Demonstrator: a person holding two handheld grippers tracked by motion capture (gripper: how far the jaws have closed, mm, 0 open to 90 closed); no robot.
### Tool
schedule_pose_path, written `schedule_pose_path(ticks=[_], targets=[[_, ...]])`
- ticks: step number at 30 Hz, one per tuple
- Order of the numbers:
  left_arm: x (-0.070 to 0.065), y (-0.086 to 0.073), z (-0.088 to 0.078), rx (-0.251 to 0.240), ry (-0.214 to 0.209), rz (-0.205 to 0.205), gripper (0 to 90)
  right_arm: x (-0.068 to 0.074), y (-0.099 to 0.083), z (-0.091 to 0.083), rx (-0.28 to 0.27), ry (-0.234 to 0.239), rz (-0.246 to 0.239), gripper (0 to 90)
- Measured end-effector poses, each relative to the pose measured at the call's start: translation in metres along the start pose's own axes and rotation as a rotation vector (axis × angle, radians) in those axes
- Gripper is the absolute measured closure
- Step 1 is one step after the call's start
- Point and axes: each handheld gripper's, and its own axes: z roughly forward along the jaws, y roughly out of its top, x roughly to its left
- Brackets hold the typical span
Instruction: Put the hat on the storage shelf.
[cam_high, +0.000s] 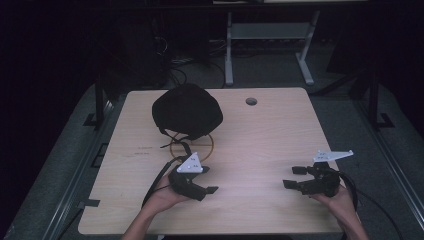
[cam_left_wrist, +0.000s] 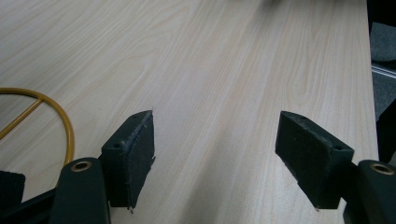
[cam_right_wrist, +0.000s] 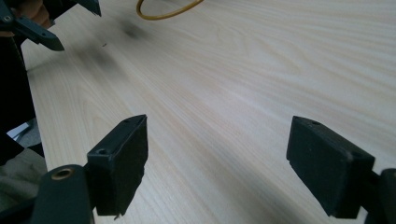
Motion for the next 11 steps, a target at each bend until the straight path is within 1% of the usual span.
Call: schedule_pose_path(ticks=[1,7,9,11], targets=[[0.0,0.0,0.0,0.0,0.0,0.0,28.2,0.0,-0.002,0.0,0.001,-0.001,0.006,20.2],[0.0,0.0,0.0,0.003,-0.001,0.005,28.2,0.004,-0.01,0.001,-0.01,-0.009,0.002,19.8],[0.0,0.001,-0.001,0.0,-0.001,0.004,28.2,0.007,-0.013,0.0,-0.016,-0.014,0.012,18.9],[0.001,0.001,-0.001,-0.002,-0.002,0.005,28.3,0.01,-0.016,-0.002,-0.03,-0.014,0.003,19.0]])
